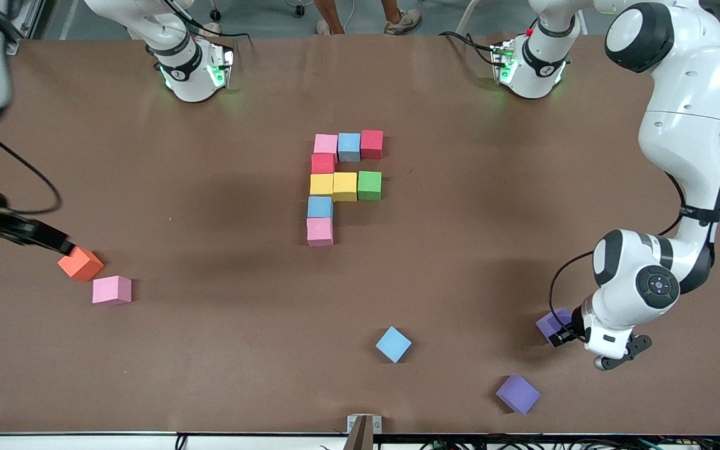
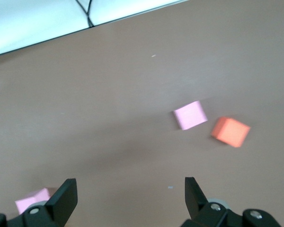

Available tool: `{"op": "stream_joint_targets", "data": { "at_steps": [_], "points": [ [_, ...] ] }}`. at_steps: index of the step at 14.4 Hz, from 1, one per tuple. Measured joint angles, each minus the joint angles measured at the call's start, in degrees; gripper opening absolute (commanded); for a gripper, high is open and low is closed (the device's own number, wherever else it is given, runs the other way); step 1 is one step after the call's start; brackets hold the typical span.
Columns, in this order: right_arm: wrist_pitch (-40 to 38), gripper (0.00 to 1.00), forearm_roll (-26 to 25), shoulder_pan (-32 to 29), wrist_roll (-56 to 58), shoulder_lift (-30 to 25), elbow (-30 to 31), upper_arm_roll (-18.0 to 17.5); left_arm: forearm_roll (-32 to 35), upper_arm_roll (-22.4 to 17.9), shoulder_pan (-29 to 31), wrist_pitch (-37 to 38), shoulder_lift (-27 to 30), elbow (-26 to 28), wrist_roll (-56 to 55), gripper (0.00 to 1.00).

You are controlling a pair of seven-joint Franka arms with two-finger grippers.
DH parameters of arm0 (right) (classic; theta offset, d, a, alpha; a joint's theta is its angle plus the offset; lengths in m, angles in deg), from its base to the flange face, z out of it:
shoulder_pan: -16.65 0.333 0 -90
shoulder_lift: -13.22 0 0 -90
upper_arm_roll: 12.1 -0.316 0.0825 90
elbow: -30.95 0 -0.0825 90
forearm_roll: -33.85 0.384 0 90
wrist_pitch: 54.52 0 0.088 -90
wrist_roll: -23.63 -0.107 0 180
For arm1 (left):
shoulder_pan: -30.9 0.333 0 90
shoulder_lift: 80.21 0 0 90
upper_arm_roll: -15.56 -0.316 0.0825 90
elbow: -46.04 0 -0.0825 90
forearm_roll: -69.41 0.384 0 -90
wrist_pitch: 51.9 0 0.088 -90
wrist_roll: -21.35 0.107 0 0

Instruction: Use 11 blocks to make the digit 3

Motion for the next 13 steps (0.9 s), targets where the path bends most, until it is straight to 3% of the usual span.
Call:
{"op": "stream_joint_targets", "data": {
  "at_steps": [4, 13],
  "points": [
    [-3.1, 1.00, -1.2, -3.8, 6.3, -3.8, 0.9, -0.2, -1.1, 0.1, -4.3, 5.3, 4.0, -0.8, -14.6, 0.22],
    [-3.2, 1.00, -1.8, -3.9, 8.9, -4.9, 3.7, -1.1, -1.2, 0.0, -15.9, 17.6, 7.3, -0.4, -47.4, 0.22]
  ]
}}
